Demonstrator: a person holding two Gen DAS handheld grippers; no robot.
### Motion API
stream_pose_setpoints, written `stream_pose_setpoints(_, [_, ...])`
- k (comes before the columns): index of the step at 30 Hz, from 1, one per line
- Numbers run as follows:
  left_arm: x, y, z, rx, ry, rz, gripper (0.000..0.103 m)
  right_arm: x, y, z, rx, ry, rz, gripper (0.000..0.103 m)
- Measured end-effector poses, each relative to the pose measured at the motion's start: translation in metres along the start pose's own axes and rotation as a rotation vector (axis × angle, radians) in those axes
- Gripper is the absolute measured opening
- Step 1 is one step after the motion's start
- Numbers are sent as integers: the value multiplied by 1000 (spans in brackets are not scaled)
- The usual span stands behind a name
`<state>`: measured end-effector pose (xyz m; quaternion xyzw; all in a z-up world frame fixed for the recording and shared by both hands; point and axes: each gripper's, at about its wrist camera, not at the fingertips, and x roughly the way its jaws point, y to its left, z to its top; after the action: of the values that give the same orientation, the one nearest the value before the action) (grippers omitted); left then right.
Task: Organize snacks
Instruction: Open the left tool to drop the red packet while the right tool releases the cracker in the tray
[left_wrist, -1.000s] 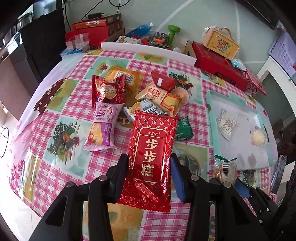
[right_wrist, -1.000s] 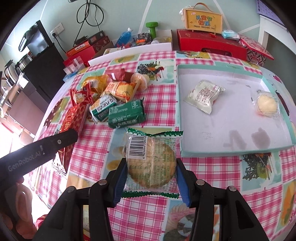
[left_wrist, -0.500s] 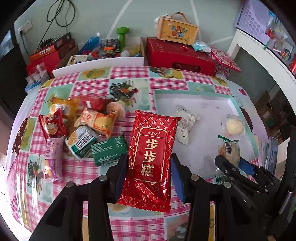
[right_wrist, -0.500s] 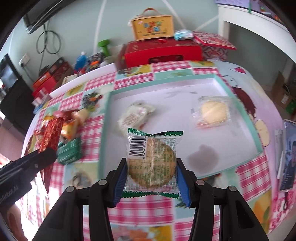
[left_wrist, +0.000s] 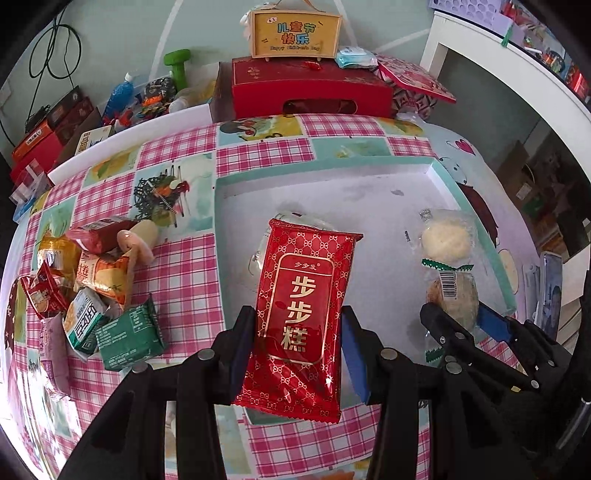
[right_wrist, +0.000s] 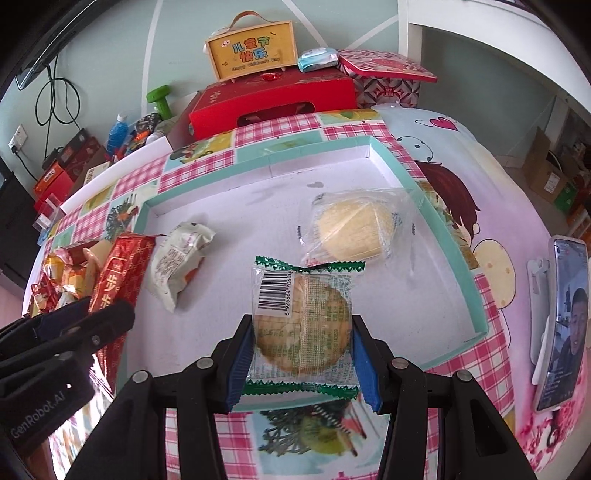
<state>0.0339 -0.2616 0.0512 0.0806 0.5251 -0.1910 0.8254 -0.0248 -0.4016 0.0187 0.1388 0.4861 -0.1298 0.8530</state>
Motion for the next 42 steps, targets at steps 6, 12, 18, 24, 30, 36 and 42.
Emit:
stream_pose_setpoints(6, [18,-10,9,7,11,2,48,7,-5,3,-7,-1,11,53])
stream_pose_setpoints(12, [29,-11,10,-13,26,9,48,8,-15,-1,12,-10,22,58])
stream_pose_setpoints(18, [24,-7,7,-41,13,20,57,4,-19,-3,13,-23,27,63])
stream_pose_setpoints(24, [16,3,2,-91,-8,50,79,4,-21,-8,10,-34,34,85])
stream_pose_setpoints(30, [14,19,-7,-141,-28,102,86,4,-20,-15,-22,-61,43,96])
stream_pose_setpoints(36, [16,31,-16,-187,-26,110,86,0,-18,-19,-27,-95,51,103])
stream_pose_setpoints(42, [18,37,-20,-200,-38,125,95,-4,-19,-21,-24,-114,57,103])
